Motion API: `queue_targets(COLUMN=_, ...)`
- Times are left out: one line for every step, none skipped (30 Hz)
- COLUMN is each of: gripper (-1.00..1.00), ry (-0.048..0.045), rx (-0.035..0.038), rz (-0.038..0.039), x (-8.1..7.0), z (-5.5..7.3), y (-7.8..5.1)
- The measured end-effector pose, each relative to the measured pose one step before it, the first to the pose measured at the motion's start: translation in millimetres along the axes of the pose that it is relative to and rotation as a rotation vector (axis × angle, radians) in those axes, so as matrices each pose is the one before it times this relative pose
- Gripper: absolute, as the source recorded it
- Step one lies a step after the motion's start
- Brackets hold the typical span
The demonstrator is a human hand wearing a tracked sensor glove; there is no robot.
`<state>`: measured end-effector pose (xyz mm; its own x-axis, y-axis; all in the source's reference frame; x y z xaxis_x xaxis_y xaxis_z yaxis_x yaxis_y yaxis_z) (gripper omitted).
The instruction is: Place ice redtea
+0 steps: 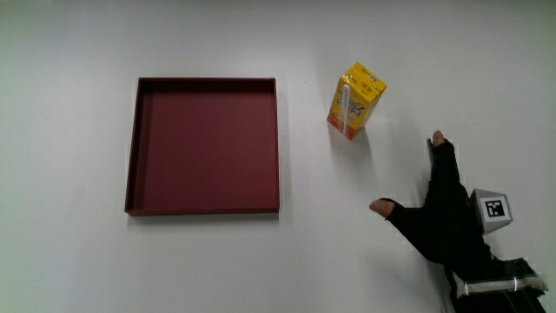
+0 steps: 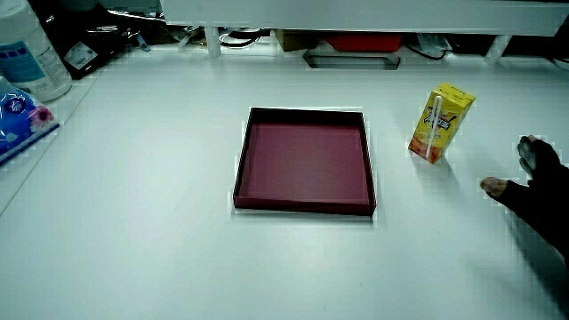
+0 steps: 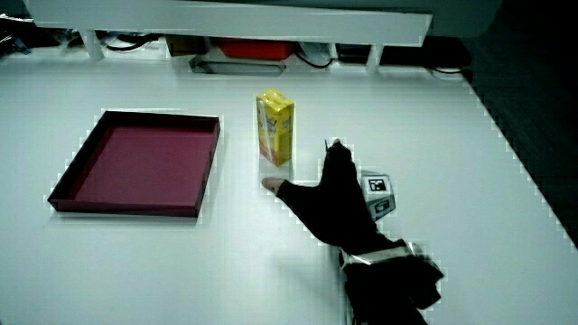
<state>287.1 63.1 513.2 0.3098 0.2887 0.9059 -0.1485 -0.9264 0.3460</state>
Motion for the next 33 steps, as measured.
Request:
queue_targets(gripper=0.0, ry=0.00191, rx=0.00405, rz=-0.00207, x=-0.92, z=-0.72, y=2.18)
queue_targets(gripper=0.0, ry=0.01475, rx=-0.00393, rz=-0.00245, x=-4.27, z=-1.74, y=1.81)
queue_targets(gripper=0.0, ry=-0.01791, rx=0.00003, rz=-0.00715, x=0.53, z=-0.07, y=2.68)
queue_targets(gripper=0.0, ry=-0.00191, rx=-0.00407, rz=-0.013, x=1.28, z=-0.39, y=3.2)
queue_targets(gripper=0.0, ry=-0.0095, rx=0.00028, rz=0.00954, x=1.04, z=-0.25, y=3.75)
queue_targets(gripper=0.0, ry=-0.01183, rx=0.00187, rz=-0.01794, x=0.3, z=-0.29, y=3.32)
queue_targets(gripper=0.0, ry=0.00424, rx=-0.00095, rz=-0.01542, x=-1.59, z=-0.99, y=3.1)
queue_targets(gripper=0.0, ry=0.00609, rx=-0.00004, rz=-0.00097, x=0.53, z=-0.46, y=3.88)
queue_targets(gripper=0.0, ry=0.02262, rx=-0.0066, rz=0.0094, x=-4.41, z=-1.66, y=3.14)
queue_targets(gripper=0.0, ry=-0.0127, rx=0.00435, rz=-0.01355, x=-0.5, z=-0.13, y=3.38)
queue_targets(gripper=0.0, ry=0.00029, rx=-0.00079, rz=-0.01442, x=-1.59, z=-0.77, y=2.87)
queue_targets(gripper=0.0, ry=-0.0033, rx=-0.00076, rz=0.01452, x=2.15, z=0.08, y=4.72)
queue_targets(gripper=0.0, ry=-0.00309, rx=-0.00521, rz=-0.01172, x=-1.83, z=-0.6, y=3.22)
queue_targets(gripper=0.0, ry=0.00005, rx=0.00434, rz=-0.00076, x=0.14, z=-0.15, y=4.06)
queue_targets(gripper=0.0, ry=-0.00067, rx=-0.00317, rz=-0.00992, x=-1.6, z=-0.32, y=3.59)
queue_targets(gripper=0.0, ry=-0.00081, rx=0.00068, rz=-0.0032, x=-1.09, z=-0.35, y=3.51)
queue_targets(gripper=0.0, ry=0.0178, rx=-0.00096, rz=0.00785, x=-3.92, z=-1.21, y=2.8)
queue_targets(gripper=0.0, ry=0.00676, rx=-0.00043, rz=-0.00798, x=-1.9, z=-0.79, y=2.99)
queue_targets(gripper=0.0, ry=-0.00139, rx=-0.00363, rz=0.00363, x=1.19, z=-0.14, y=4.26)
queue_targets(gripper=0.0, ry=0.01742, rx=0.00401, rz=-0.0005, x=-2.6, z=-1.37, y=2.46)
queue_targets(gripper=0.0, ry=-0.00042, rx=-0.00719, rz=-0.00205, x=-0.58, z=-0.52, y=3.15)
queue_targets(gripper=0.0, ry=-0.0197, rx=0.00962, rz=-0.03077, x=3.84, z=1.04, y=3.66)
queue_targets(gripper=0.0, ry=0.01004, rx=0.00165, rz=-0.00114, x=-3.47, z=-1.49, y=1.77)
queue_targets(gripper=0.0, ry=0.00988, rx=-0.00841, rz=0.01713, x=-2.34, z=-1.31, y=2.6)
queue_targets(gripper=0.0, ry=-0.00043, rx=0.00326, rz=0.0037, x=-1.05, z=-0.92, y=2.95)
queue_targets(gripper=0.0, ry=0.00702, rx=-0.00157, rz=0.00384, x=-2.4, z=-1.46, y=1.98)
queue_targets(gripper=0.0, ry=-0.01001, rx=-0.00312, rz=-0.00487, x=2.15, z=-0.04, y=3.85)
queue_targets(gripper=0.0, ry=0.00788, rx=0.0013, rz=0.00228, x=-1.14, z=-1.23, y=2.36)
queue_targets(gripper=0.0, ry=-0.00404, rx=0.00054, rz=-0.00996, x=-2.28, z=-1.08, y=1.52)
queue_targets(gripper=0.0, ry=0.01034, rx=-0.00067, rz=0.00387, x=-0.87, z=-0.96, y=2.17)
queue_targets(gripper=0.0, ry=0.00249, rx=-0.00391, rz=0.00284, x=1.19, z=-0.27, y=3.03)
queue_targets(gripper=0.0, ry=0.01119, rx=0.00138, rz=-0.00884, x=-2.02, z=-1.13, y=1.39)
queue_targets(gripper=0.0, ry=0.01562, rx=-0.00227, rz=0.00817, x=0.11, z=-0.96, y=2.09)
